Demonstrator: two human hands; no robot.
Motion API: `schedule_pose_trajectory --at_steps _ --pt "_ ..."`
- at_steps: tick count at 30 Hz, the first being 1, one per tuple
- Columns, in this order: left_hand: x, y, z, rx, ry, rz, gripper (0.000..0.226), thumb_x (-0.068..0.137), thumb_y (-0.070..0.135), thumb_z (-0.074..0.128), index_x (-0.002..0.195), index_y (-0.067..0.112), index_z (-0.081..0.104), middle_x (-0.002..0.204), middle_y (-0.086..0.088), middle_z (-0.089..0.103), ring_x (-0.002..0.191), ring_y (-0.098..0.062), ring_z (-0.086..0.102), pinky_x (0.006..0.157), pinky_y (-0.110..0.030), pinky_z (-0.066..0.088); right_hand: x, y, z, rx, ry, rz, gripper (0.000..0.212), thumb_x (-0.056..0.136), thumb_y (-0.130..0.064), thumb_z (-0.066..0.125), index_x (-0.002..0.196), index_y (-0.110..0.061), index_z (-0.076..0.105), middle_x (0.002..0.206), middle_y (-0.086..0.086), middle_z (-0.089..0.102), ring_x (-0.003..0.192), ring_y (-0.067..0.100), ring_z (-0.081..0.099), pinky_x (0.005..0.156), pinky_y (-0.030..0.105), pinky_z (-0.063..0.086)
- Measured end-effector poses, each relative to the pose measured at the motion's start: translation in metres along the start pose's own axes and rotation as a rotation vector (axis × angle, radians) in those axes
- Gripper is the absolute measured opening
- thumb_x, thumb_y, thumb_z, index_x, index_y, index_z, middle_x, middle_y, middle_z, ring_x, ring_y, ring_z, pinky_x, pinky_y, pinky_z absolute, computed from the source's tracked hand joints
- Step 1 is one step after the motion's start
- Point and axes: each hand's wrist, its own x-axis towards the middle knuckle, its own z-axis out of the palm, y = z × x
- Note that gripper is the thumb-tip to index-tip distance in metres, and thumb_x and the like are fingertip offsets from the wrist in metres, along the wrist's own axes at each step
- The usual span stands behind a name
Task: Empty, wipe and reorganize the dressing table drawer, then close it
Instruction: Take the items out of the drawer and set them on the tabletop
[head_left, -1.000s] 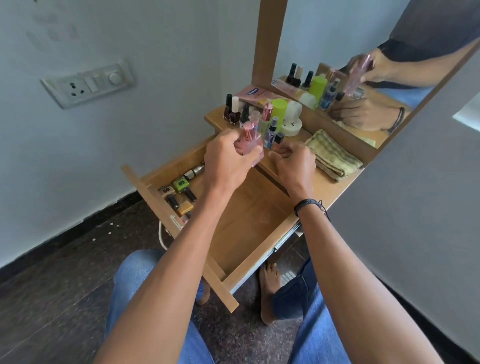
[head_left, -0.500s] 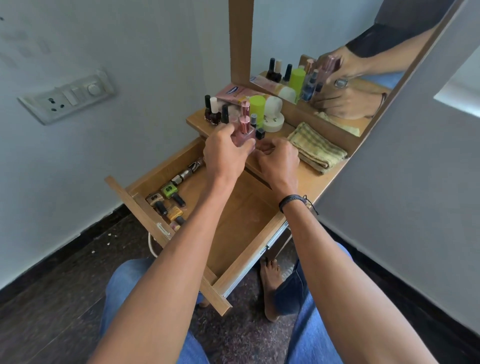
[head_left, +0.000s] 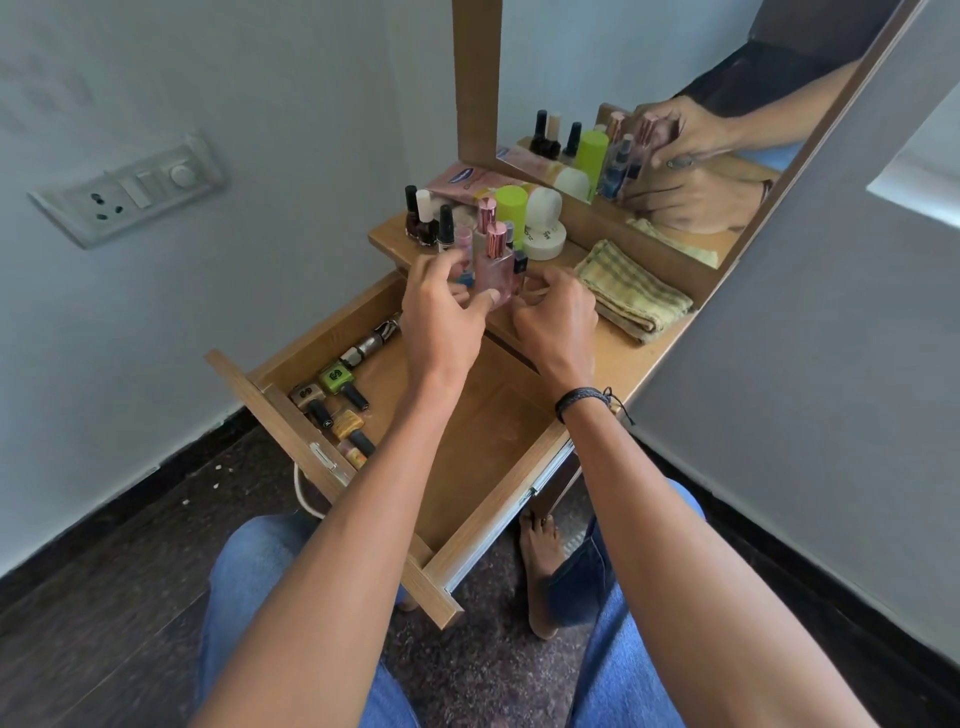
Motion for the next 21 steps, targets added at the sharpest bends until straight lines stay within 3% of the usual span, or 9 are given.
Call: schedule_pose_trajectory --at_steps 3,6,9,13,15,17,19,21 --pt "-0.01 -0.014 -0.022 0.031 0.036 -0.061 0.042 0.084 0.016 0.081 0.123 0.013 0.067 0.115 0.0 0.059 0.084 -0.005 0.064 0.071 -0.012 0.054 -0.002 -0.001 -0.001 0.033 0.074 -0.021 0.035 0.086 -0.014 0.065 0.121 -0.014 0.064 0.112 0.0 0.065 0.096 0.014 0.059 0.081 0.027 0.047" --pt "-0.023 -0.039 -0.053 0.155 0.051 -0.172 0.027 0.089 0.014 0.074 0.116 0.015 0.07 0.116 0.001 0.061 0.085 -0.005 0.064 0.071 -0.018 0.056 -0.005 -0.005 -0.003 0.133 0.234 -0.072 0.039 0.081 -0.001 0.063 0.118 -0.011 0.056 0.105 -0.002 0.056 0.086 0.006 0.05 0.074 0.023 0.046" --pt "-0.041 -0.064 -0.08 0.273 0.032 -0.227 0.023 0.09 0.009 0.071 0.111 0.017 0.071 0.113 0.002 0.063 0.088 -0.01 0.066 0.074 -0.026 0.053 -0.011 -0.007 -0.009 0.196 0.325 -0.134 0.03 0.077 0.005 0.062 0.105 -0.004 0.056 0.098 0.003 0.053 0.08 0.015 0.051 0.069 0.028 0.049" --pt "-0.047 -0.078 -0.092 0.462 -0.172 -0.246 0.026 0.092 0.013 0.07 0.117 0.02 0.069 0.125 -0.001 0.06 0.108 -0.025 0.062 0.088 -0.041 0.053 -0.042 -0.009 -0.009 0.145 0.32 -0.389 0.016 0.083 0.009 0.06 0.093 -0.004 0.058 0.09 0.002 0.056 0.073 0.013 0.05 0.064 0.022 0.045" --pt "-0.049 -0.079 -0.089 0.578 -0.283 -0.239 0.029 0.093 0.012 0.067 0.121 0.021 0.067 0.133 -0.003 0.058 0.118 -0.029 0.055 0.094 -0.043 0.05 -0.069 -0.009 0.001 0.102 0.183 -0.438 0.017 0.085 0.006 0.06 0.094 -0.009 0.06 0.093 -0.002 0.057 0.074 0.009 0.052 0.066 0.016 0.044" --pt "-0.052 -0.08 -0.087 0.67 -0.296 -0.217 0.033 0.094 0.004 0.061 0.124 0.018 0.067 0.133 -0.006 0.059 0.122 -0.03 0.05 0.093 -0.042 0.048 -0.094 -0.01 0.017 0.025 -0.098 -0.383 0.019 0.087 -0.004 0.066 0.1 -0.018 0.064 0.099 -0.007 0.06 0.078 0.005 0.057 0.069 0.017 0.048" --pt "-0.056 -0.08 -0.084 0.765 -0.289 -0.198 0.035 0.093 0.001 0.057 0.123 0.016 0.067 0.13 -0.009 0.061 0.12 -0.031 0.051 0.091 -0.042 0.047 -0.114 -0.013 0.037 -0.153 -0.476 -0.278 0.026 0.087 -0.018 0.074 0.112 -0.023 0.067 0.105 -0.006 0.063 0.088 0.009 0.063 0.078 0.027 0.056" --pt "-0.059 -0.079 -0.083 0.899 -0.303 -0.19 0.029 0.09 0.007 0.06 0.115 0.018 0.071 0.126 -0.006 0.064 0.122 -0.03 0.053 0.11 -0.051 0.033 -0.128 -0.016 0.056 -0.307 -0.746 -0.201 0.03 0.09 -0.025 0.069 0.12 -0.021 0.067 0.109 0.0 0.064 0.093 0.021 0.066 0.083 0.039 0.058"
